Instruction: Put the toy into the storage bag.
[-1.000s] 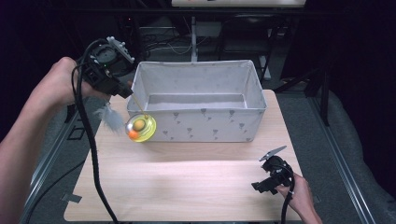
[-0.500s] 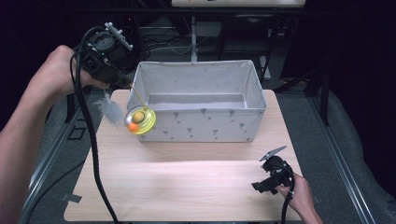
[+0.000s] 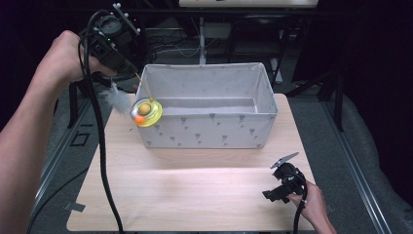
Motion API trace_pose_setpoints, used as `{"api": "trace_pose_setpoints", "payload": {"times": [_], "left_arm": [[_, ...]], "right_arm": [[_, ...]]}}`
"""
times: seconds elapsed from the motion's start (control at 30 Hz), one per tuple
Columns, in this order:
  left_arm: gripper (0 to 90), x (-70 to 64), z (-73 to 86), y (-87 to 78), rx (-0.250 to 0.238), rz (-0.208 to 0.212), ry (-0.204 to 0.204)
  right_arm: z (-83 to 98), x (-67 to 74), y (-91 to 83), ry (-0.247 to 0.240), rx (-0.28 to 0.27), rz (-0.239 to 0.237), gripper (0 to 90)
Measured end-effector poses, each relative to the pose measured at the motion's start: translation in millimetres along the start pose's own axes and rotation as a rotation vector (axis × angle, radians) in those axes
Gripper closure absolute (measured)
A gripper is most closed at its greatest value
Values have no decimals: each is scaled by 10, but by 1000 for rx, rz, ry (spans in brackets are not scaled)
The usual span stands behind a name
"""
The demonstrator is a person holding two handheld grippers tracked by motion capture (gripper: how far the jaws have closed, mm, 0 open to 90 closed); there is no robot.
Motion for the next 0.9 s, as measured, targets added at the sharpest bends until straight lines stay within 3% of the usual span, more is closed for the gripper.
{"api": "trace_pose_setpoints", "payload": {"times": [0.3, 0.9], "left_arm": [[875, 91, -131, 35, -14, -8, -26], [876, 305, -358, 207, 13, -20, -79]], "right_arm": [[-6, 15, 4, 7, -8, -12, 54], [-7, 19, 9, 14, -19, -9, 54]]}}
Point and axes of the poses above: each handheld gripper's, and its own axes: y roughly forward along the jaws, z roughly out of its underside, x roughly to its left, the point moved 7 cm from there along y, roughly forward along the jaws, and after that the axes turned 7 degrees about -y, right-handed, at the moved point
